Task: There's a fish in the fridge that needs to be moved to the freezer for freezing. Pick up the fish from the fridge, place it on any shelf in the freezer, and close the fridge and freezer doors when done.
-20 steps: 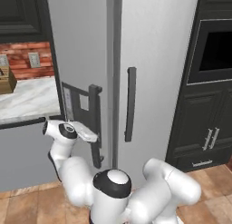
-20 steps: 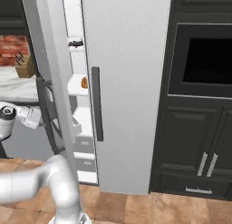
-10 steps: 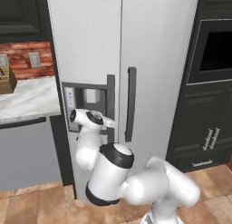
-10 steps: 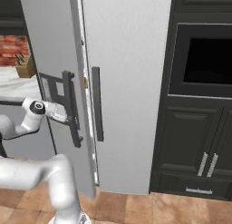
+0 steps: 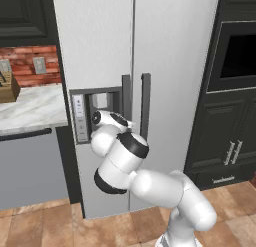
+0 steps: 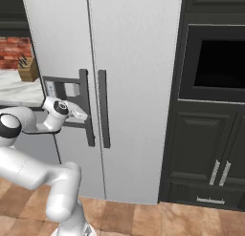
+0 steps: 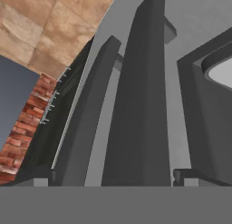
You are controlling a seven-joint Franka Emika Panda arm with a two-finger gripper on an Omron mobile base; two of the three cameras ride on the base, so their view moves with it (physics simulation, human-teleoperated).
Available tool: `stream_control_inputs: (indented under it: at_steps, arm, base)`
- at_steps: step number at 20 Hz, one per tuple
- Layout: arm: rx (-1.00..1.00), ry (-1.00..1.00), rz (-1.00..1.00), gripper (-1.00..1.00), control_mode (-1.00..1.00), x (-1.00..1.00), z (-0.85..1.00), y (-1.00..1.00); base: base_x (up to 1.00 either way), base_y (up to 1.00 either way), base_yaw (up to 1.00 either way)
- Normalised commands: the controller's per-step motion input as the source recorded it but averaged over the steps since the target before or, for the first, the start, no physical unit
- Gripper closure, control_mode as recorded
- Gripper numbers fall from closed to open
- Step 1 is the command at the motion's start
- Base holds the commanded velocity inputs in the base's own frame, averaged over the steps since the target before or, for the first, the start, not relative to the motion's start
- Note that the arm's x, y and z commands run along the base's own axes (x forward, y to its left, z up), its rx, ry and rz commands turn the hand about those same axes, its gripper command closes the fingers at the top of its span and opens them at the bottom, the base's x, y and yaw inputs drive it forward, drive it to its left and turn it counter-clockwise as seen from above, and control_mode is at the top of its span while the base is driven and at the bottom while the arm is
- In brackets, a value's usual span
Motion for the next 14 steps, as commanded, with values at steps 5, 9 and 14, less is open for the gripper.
stream_control_inputs:
  at_steps: [5,9,14]
  arm:
    - [0.06,0.02,0.17,-1.00,-1.00,0.87,0.00,-0.51]
    - [0.07,0.00,0.20,-1.00,-1.00,0.61,0.00,-0.47]
    - [0.03,0.00,0.12,-1.00,-1.00,0.02,0.06,-0.22]
  base:
    - [0.00,0.00,0.00]
    - [0.00,0.00,0.00]
    - [0.00,0.00,0.00]
